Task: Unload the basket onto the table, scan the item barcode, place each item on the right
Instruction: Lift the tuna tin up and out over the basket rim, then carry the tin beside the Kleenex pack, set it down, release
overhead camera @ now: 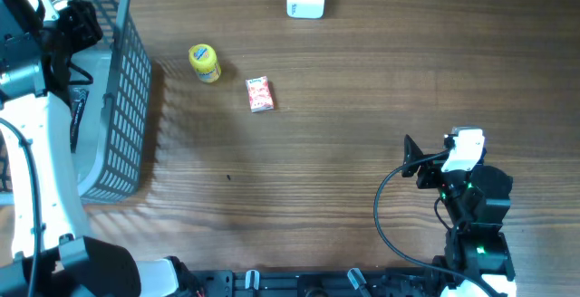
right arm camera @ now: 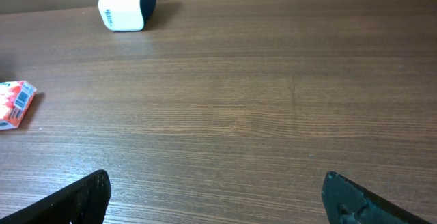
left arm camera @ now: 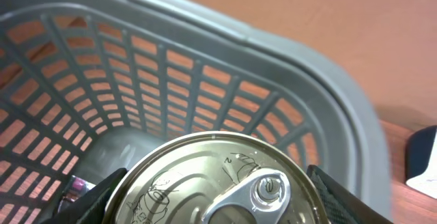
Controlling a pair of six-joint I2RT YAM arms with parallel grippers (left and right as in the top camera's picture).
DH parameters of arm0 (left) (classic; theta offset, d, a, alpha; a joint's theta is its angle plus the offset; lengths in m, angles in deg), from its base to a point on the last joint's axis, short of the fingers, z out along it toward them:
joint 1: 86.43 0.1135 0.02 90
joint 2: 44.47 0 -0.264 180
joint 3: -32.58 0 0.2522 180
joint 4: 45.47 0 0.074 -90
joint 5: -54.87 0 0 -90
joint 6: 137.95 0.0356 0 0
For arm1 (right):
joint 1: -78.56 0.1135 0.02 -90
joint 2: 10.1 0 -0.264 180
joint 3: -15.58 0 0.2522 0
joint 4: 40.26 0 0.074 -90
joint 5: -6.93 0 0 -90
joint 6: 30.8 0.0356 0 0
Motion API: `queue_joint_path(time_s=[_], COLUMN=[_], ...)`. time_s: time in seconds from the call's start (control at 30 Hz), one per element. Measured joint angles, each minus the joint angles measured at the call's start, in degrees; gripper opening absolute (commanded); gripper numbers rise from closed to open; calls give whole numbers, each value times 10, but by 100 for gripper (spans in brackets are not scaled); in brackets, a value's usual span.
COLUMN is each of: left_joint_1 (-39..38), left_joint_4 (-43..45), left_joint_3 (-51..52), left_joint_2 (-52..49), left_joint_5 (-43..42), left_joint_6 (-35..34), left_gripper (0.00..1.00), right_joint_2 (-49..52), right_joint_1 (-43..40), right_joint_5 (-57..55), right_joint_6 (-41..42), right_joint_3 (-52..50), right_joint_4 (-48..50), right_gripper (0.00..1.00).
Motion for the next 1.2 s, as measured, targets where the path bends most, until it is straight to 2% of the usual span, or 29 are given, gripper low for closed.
queue_joint_path(time_s=[0.63,1.2], left_joint_1=[-149,-229], left_joint_4=[17,-51], left_joint_3=[0,0], left_joint_2=[11,5], left_joint_5=[0,0], left_joint_6=[0,0], left_gripper=[49,45], right_joint_2=[0,0], right_joint_1=[0,0], right_joint_5=[0,0], right_joint_6=[0,0], right_joint_3=[0,0], right_joint_4=[0,1], right_gripper=[100,100])
